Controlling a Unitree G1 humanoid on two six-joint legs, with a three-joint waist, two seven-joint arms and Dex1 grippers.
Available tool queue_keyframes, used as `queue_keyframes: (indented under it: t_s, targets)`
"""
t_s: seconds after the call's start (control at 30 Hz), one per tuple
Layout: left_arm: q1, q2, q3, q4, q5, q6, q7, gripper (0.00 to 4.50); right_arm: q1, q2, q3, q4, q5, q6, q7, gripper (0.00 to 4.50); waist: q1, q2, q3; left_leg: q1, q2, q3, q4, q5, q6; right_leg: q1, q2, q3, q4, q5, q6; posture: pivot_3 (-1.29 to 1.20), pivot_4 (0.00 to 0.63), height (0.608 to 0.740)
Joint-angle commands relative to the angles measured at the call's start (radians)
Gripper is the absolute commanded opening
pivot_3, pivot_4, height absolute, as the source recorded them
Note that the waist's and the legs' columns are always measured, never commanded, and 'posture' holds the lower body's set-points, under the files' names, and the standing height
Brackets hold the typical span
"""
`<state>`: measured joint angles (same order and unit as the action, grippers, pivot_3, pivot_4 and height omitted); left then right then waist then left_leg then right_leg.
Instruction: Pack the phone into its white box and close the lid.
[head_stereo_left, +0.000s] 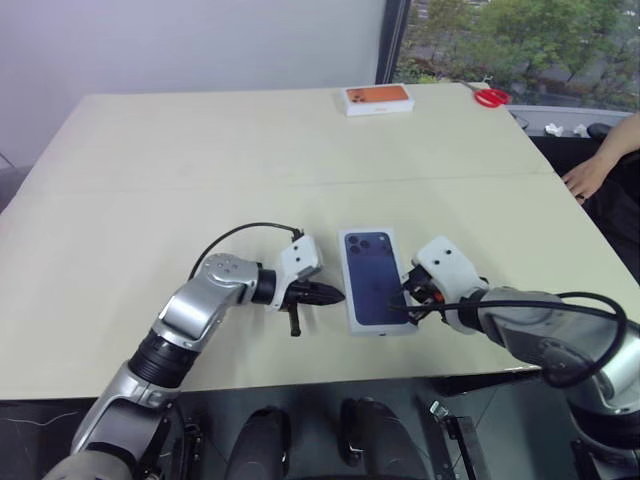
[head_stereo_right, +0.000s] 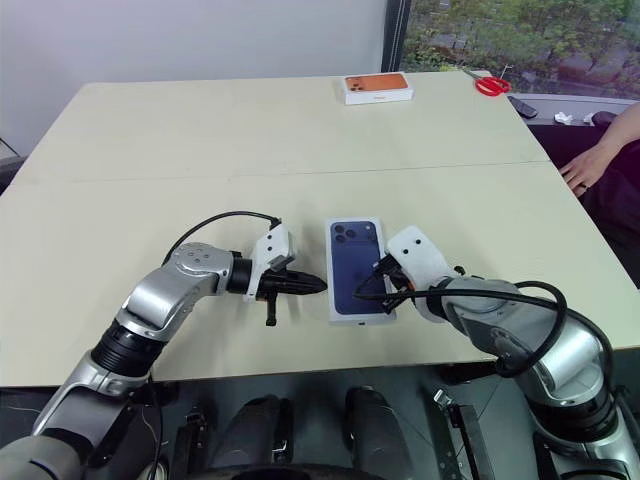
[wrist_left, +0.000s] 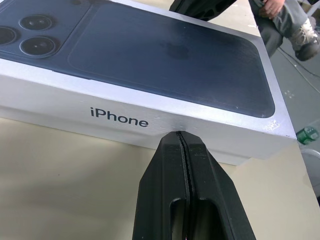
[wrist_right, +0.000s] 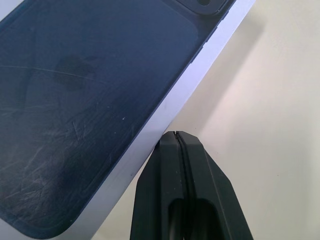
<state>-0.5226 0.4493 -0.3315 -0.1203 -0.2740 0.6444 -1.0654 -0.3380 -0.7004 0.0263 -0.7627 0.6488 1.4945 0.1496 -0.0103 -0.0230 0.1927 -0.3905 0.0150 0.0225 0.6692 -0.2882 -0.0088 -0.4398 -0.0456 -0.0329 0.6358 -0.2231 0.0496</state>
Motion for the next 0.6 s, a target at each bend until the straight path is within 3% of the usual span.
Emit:
queue_keyframes:
  t_s: [0.03, 0.6]
  targets:
    - [-0.020, -0.017, -0.005, -0.038, -0.022, -0.023, -0.007, 0.00, 0.007, 0.021, 0.002, -0.056, 0.010, -0.002, 0.032, 0.02, 0.000, 0.000, 0.000, 0.000, 0.000, 0.000, 0.000, 0.000, 0.000, 0.000, 0.000, 0.000, 0.000, 0.000, 0.000, 0.00, 0.150, 0.740]
    - [-0.012, -0.010, 0.007, 0.001, -0.005, -0.036, 0.019, 0.00, 0.001, 0.033, 0.012, -0.052, -0.042, -0.006, 0.057, 0.02, 0.000, 0.000, 0.000, 0.000, 0.000, 0.000, 0.000, 0.000, 0.000, 0.000, 0.000, 0.000, 0.001, 0.000, 0.000, 0.00, 0.150, 0.740]
